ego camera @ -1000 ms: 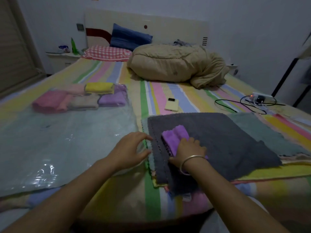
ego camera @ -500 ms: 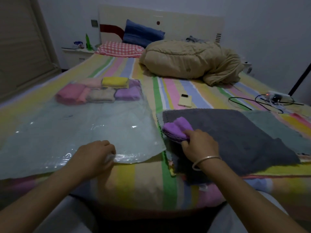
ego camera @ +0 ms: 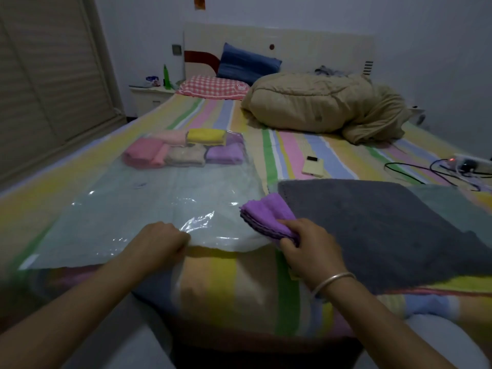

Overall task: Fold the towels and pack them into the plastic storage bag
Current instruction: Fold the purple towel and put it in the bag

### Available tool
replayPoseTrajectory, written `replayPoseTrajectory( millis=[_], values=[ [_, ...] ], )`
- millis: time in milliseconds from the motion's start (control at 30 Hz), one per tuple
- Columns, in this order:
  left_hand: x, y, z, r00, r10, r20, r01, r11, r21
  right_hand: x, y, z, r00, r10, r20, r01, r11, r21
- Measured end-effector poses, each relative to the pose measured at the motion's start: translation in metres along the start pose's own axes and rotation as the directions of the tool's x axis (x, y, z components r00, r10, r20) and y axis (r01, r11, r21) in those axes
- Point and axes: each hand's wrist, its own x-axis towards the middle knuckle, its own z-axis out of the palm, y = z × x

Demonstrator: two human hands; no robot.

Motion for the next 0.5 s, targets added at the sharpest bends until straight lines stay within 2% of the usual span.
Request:
replayPoseTrajectory(
  millis=[33,100,200,367,433,500],
  values=[
    [0.000,0.000,0.001,0.999,-0.038,-0.022,0.037,0.999,-0.033,-0.001,0.000,0.001,1.000,-0.013,-0.003,0.013,1.000,0.004],
    [0.002,-0.002,0.001,0.988,-0.104,-0.111,0.077,0.972,-0.220,-0.002,0.001,0.002,0.999,-0.043,-0.025,0.043,0.999,0.023],
    [0.009,0.003,-0.008,0.972,-0.144,-0.185,0.034,0.869,-0.493,-0.003,-0.001,0.000,0.990,-0.099,-0.104,0.104,0.993,0.048],
    [0.026,0.028,-0.036,0.965,-0.161,-0.209,-0.005,0.782,-0.623,-0.006,-0.008,-0.008,0.940,-0.228,-0.255,0.255,0.964,0.077],
    [0.033,0.032,-0.047,0.967,-0.171,-0.188,0.010,0.765,-0.644,-0.011,-0.010,-0.008,0.922,-0.304,-0.240,0.313,0.950,0.001],
    [0.039,0.030,-0.057,0.970,-0.198,-0.143,0.044,0.717,-0.696,-0.016,-0.007,-0.005,0.939,-0.310,-0.148,0.294,0.948,-0.121]
  ],
)
